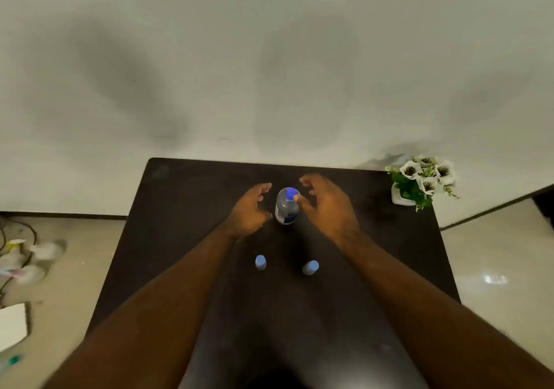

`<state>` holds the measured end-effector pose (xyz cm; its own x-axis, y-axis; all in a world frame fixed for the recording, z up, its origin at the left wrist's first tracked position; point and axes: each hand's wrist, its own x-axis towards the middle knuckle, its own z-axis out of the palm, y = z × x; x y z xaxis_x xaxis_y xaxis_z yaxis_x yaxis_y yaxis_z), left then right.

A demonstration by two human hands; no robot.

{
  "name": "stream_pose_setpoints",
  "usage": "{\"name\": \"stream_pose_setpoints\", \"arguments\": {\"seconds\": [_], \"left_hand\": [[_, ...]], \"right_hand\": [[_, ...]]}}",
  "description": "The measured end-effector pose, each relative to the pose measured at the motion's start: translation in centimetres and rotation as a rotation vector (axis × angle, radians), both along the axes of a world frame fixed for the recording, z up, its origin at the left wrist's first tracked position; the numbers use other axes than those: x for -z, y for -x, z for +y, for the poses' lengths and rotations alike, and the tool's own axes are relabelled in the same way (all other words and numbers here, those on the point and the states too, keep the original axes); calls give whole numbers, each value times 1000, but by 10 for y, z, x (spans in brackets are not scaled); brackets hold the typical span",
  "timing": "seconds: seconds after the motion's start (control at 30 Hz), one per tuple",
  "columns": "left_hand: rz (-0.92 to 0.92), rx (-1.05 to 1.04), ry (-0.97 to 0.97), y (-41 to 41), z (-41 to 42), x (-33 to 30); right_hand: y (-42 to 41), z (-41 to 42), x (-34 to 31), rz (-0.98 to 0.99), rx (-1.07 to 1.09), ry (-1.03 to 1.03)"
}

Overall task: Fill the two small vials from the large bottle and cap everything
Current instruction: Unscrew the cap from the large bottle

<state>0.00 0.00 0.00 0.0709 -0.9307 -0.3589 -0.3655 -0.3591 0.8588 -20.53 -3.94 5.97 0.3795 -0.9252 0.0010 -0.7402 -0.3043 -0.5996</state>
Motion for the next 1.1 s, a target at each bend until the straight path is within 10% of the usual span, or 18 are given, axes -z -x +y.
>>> {"name": "stream_pose_setpoints", "arguments": {"seconds": [0.67,1.1], "left_hand": [[77,160,77,14,-31,22],[104,99,473,19,-54,-155]], "right_hand": [[-27,-15,24,75,14,75],[-25,-40,-165,-221,-18,357]]}}
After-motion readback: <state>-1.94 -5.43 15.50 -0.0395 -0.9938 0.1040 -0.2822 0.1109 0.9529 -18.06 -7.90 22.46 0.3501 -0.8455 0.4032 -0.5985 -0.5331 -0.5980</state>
